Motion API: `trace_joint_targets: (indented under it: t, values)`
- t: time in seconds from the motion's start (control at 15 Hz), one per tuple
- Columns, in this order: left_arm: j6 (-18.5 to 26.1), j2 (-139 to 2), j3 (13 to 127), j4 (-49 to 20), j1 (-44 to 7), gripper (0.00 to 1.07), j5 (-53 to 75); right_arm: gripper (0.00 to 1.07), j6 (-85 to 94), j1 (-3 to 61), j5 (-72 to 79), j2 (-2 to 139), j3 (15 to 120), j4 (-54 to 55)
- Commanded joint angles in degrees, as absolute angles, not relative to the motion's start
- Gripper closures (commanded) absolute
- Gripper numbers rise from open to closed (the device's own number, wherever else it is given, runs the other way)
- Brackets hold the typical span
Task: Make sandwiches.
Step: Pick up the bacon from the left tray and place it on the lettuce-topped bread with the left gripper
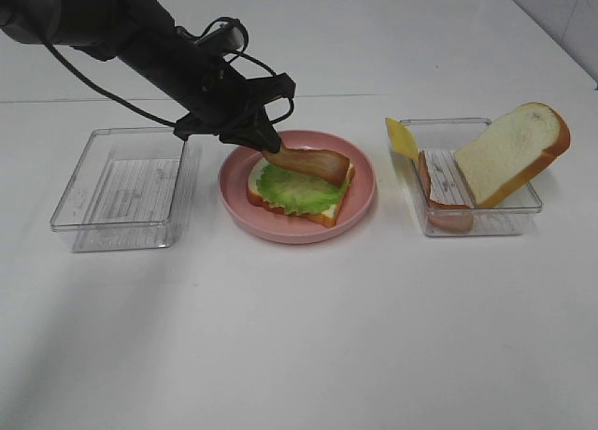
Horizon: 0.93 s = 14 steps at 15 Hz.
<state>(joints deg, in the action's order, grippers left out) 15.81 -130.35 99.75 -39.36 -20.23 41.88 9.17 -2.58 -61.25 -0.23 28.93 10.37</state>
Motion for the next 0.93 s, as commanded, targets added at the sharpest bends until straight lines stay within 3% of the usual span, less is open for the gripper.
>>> trace_joint_targets:
  t: [0.07,0.4,0.53,0.6,0.73,0.8,0.87,0.93]
  values:
    - [14.04,-129.77,100.04,-38.62,-20.34,1.07,41.20,0.30,9.11,-2.81,-60.96,-1.43,28.88,10.49]
    - [11.40,-129.77,100.04,-37.07,-20.51,1.07,40.51,0.30,9.11,-2.81,-60.96,-1.43,28.88,10.49]
    - [10.94,-129.77,100.04,-37.07,-20.51,0.82,40.51,0.30,9.11,-2.81,-60.96,-1.43,28.88,10.49]
    - [10.94,-129.77,100.04,-37.07,-20.51,0.82,40.51,0.30,9.11,-2.81,-60.96,-1.43,28.88,10.49]
    - [11.52,-129.72,100.04,-37.07,-20.51,0.42,40.39,0.30,9.11,-2.81,-60.96,-1.43,28.88,10.49]
    - [12.03,-129.60,100.21,-37.07,-20.51,0.30,40.16,0.30,9.11,-2.81,-60.96,-1.43,28.88,10.49]
    - [12.78,-129.32,101.64,-35.92,-20.51,0.23,40.51,0.30,9.11,-2.81,-60.96,-1.43,28.88,10.49]
    - [12.78,-128.97,101.93,-34.95,-20.51,0.23,40.34,0.30,9.11,-2.81,-60.96,-1.43,28.88,10.49]
